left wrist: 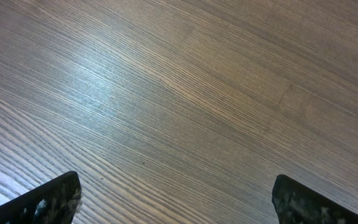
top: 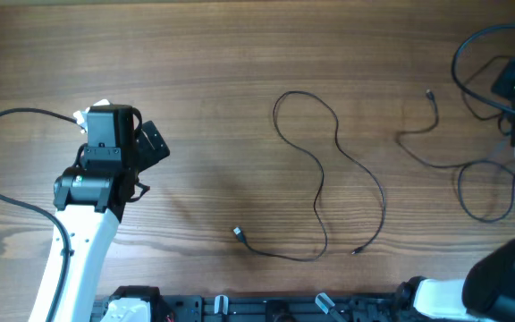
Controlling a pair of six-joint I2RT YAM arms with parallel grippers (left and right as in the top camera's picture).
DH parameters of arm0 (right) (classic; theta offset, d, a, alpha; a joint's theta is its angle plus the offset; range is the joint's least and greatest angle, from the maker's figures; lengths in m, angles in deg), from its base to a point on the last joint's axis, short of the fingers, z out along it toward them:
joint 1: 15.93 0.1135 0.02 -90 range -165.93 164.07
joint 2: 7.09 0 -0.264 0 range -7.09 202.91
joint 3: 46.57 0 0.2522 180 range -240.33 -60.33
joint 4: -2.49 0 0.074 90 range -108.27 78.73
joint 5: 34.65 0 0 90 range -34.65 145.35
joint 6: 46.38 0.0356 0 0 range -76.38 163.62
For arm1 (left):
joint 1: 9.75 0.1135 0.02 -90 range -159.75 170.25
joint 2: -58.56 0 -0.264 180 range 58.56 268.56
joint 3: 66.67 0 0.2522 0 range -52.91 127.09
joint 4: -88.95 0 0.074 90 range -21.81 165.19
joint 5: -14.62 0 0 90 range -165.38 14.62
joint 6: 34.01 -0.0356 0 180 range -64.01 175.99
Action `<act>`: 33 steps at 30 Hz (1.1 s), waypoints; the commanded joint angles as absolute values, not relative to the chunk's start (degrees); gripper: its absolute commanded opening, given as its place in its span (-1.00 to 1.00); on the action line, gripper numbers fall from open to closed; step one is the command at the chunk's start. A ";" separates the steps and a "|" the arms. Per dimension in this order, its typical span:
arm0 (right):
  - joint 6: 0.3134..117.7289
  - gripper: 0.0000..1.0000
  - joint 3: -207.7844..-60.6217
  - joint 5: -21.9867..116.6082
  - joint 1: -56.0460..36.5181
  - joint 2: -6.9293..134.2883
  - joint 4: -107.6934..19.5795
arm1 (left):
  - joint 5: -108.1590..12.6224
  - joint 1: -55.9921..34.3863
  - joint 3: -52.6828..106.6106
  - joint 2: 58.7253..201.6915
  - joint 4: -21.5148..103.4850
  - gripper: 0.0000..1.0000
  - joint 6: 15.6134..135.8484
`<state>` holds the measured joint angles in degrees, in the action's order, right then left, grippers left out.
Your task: Untangle cables
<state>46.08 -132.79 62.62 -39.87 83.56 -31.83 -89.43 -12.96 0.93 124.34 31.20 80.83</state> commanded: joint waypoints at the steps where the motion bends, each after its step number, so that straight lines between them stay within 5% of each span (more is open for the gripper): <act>1: 50.23 -0.91 -133.06 59.74 -40.00 87.14 -33.05 | -89.34 -12.58 0.89 124.16 31.18 1.00 81.97; 2: 50.21 -0.82 -133.06 58.32 -40.00 88.32 -33.90 | -89.34 -12.58 0.89 124.16 31.18 1.00 81.97; 3: 50.21 -0.49 -133.06 57.81 -40.00 89.11 -34.82 | -89.34 -12.58 0.89 124.16 31.18 1.00 81.97; 5: 49.69 0.62 -133.06 57.86 -40.00 90.20 -36.83 | -89.34 -12.58 0.89 124.16 31.18 1.00 81.97; 6: 49.60 1.00 -133.06 57.81 -40.00 90.44 -38.23 | -89.34 -12.58 0.89 124.16 31.20 1.00 81.97; 9: 49.45 0.99 -133.06 54.91 -40.00 90.42 -40.13 | -89.34 -12.58 0.89 124.16 31.18 1.00 81.97; 16: 37.43 0.99 -133.08 19.00 -39.83 88.80 -41.79 | -89.34 -12.58 0.89 124.14 31.20 1.00 81.97; 25: 21.06 1.00 -132.97 17.81 -29.95 85.81 -53.86 | -89.34 -12.58 0.89 124.16 31.18 1.00 81.97; 33: 21.36 0.99 -127.59 18.01 -20.83 86.47 -54.36 | -89.34 -12.58 0.89 124.16 31.20 1.00 81.97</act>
